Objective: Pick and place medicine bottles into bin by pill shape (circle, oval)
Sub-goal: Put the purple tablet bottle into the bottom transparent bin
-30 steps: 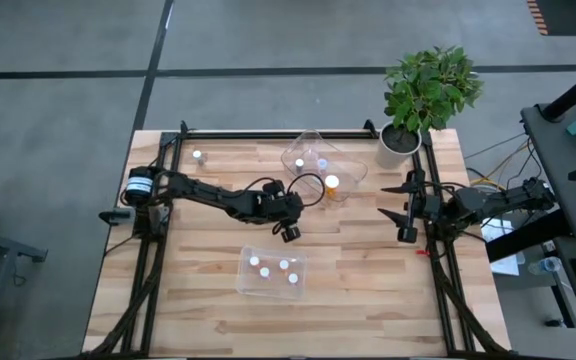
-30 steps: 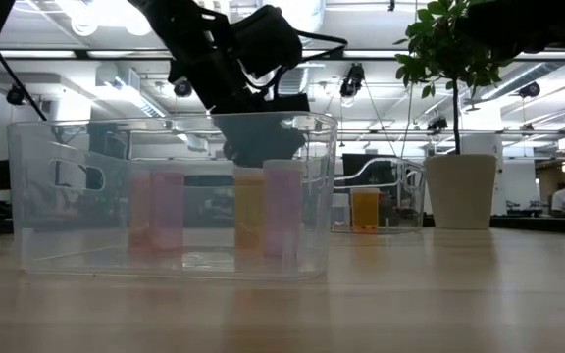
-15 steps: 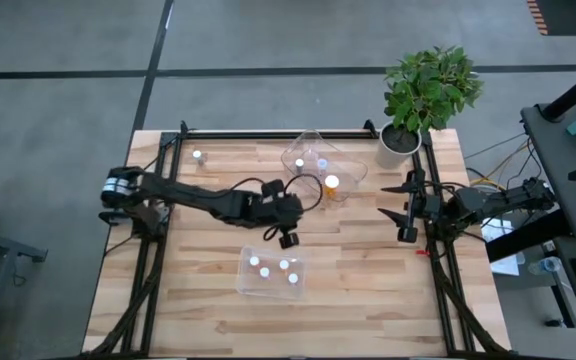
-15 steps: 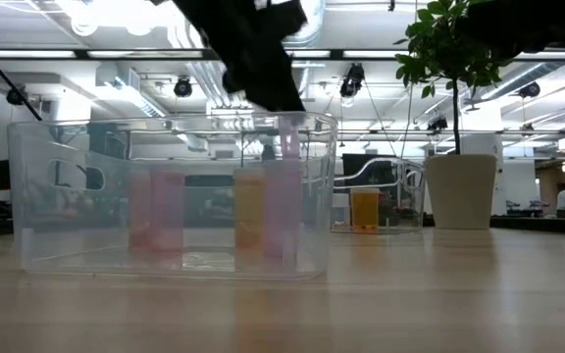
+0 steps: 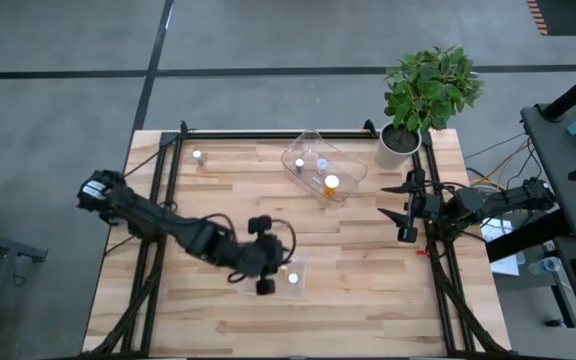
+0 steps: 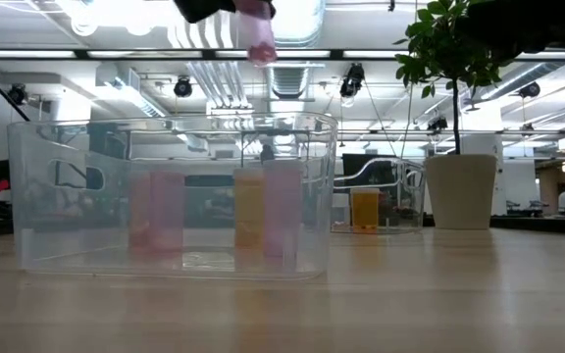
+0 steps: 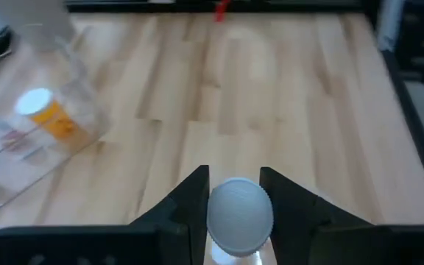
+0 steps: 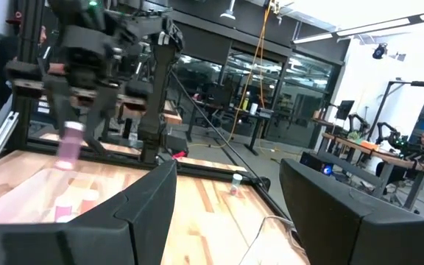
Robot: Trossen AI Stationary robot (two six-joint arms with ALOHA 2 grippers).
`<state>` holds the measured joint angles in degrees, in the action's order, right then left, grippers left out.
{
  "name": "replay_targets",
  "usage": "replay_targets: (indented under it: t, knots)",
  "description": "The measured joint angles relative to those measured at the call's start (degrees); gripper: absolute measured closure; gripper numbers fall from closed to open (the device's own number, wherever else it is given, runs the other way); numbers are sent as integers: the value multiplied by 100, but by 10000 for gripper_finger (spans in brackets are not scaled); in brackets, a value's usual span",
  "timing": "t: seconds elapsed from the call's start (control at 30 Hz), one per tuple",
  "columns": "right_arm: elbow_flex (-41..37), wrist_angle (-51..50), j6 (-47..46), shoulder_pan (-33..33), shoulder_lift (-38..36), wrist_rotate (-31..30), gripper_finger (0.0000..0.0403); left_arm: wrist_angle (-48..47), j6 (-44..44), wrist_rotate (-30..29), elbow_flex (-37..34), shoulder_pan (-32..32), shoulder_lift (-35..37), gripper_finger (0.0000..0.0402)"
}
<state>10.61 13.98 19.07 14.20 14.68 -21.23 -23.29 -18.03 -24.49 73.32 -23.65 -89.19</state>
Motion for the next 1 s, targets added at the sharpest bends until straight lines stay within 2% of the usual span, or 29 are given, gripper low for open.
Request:
replay_targets:
  t: [0.23, 0.63, 1.0]
  knots:
    - [0, 2, -53, -1, 0, 0, 170, -14, -18, -2, -343, -416, -118, 313]
    - [0, 0, -48, -1, 0, -1, 170, 525, -119, 10, -625, -458, -722, 313]
    - [0, -2, -24, -1, 2, 0, 170, 544, -115, 24, -654, -473, -1114, 313]
